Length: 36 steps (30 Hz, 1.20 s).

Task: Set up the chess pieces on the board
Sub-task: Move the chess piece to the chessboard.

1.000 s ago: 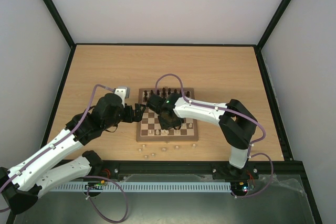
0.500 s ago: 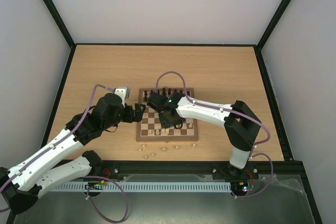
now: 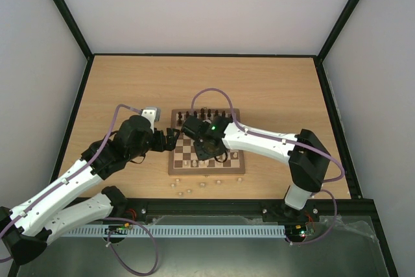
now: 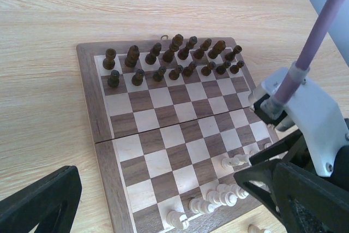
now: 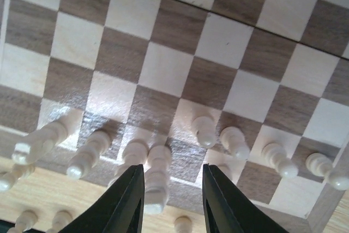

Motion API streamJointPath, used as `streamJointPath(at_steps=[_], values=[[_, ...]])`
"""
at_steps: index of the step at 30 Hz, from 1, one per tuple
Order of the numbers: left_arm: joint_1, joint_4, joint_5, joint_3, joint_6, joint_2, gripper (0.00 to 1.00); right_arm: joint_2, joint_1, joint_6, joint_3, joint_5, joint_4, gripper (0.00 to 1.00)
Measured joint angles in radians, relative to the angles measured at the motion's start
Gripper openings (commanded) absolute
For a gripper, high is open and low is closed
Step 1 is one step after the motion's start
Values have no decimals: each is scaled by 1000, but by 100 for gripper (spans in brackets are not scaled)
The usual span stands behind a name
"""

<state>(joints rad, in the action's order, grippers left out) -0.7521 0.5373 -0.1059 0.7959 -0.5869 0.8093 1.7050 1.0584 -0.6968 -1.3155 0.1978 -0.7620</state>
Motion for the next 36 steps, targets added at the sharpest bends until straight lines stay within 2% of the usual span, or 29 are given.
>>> streamJointPath(at_steps=[16,36], values=[[0,-1,11,0,1,0,99,-5,55,-57,0,-10,-5,30],[0,-8,21,0,4,0,99,-5,63,-93,11,-6,-26,29]])
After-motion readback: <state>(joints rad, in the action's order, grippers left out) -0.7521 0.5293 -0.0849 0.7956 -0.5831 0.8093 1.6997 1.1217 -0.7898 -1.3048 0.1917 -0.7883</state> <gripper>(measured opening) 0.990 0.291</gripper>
